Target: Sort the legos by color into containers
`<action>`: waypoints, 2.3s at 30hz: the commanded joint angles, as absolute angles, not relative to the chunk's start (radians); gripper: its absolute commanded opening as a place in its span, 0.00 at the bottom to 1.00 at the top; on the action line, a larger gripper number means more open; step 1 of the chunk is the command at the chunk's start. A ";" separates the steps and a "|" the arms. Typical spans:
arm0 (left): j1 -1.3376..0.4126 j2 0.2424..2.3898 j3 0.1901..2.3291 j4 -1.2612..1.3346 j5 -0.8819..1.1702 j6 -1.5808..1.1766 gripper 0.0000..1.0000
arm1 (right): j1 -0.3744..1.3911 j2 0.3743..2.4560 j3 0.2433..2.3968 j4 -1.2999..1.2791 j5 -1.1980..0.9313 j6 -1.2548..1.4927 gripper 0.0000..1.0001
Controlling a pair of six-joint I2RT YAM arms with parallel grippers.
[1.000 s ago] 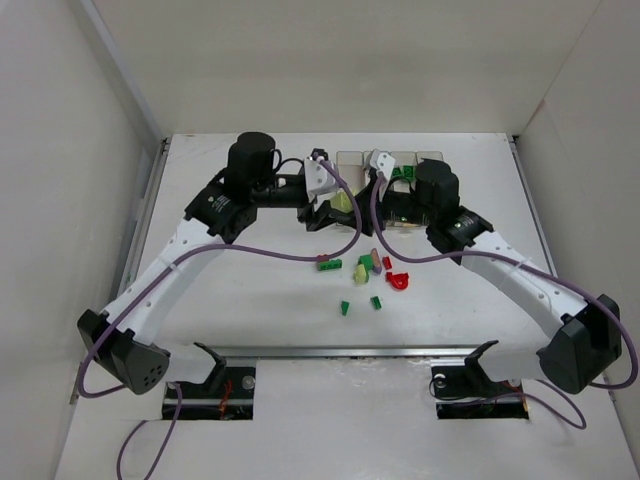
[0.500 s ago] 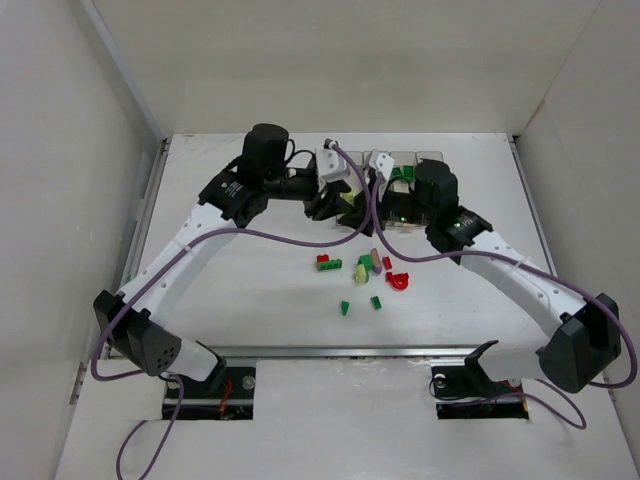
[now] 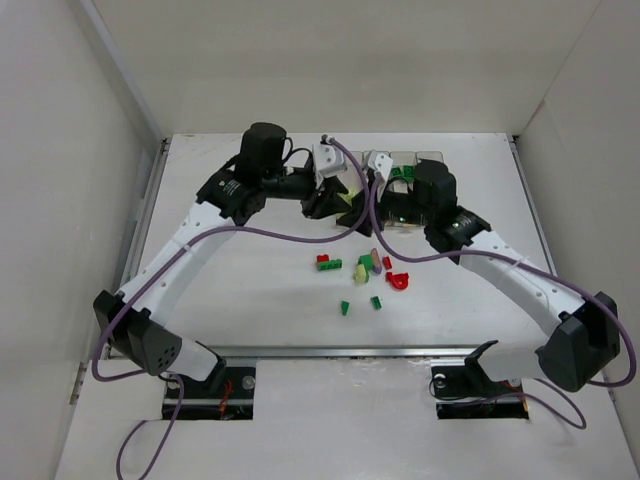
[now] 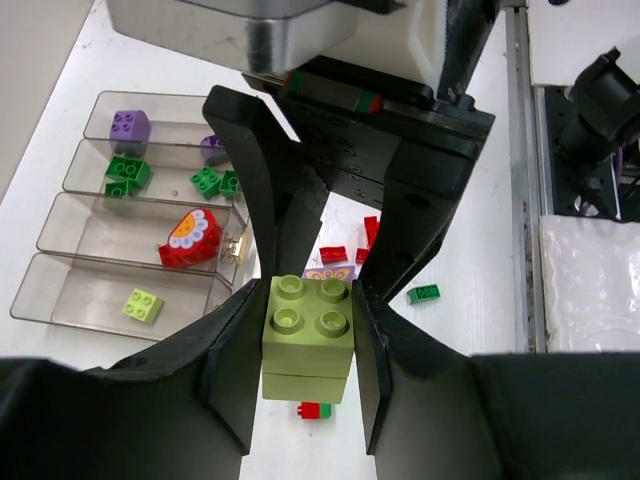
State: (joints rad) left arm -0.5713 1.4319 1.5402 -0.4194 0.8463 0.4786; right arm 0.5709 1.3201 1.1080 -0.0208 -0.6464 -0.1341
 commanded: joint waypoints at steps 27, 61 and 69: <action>-0.457 1.305 1.410 -0.156 0.526 0.179 0.00 | 0.456 1.834 1.409 -0.063 -0.092 0.235 0.17; -0.499 1.905 1.466 0.397 0.489 0.248 0.24 | 0.308 1.531 1.378 -0.272 0.192 0.206 1.00; -0.499 2.022 1.598 0.310 0.523 0.302 0.73 | 0.308 1.477 1.347 -0.311 0.201 0.186 1.00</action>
State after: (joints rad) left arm -0.4999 2.0480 1.5459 0.2737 0.4717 0.2676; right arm 0.3027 1.5311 1.3437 -0.3084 0.1761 0.1989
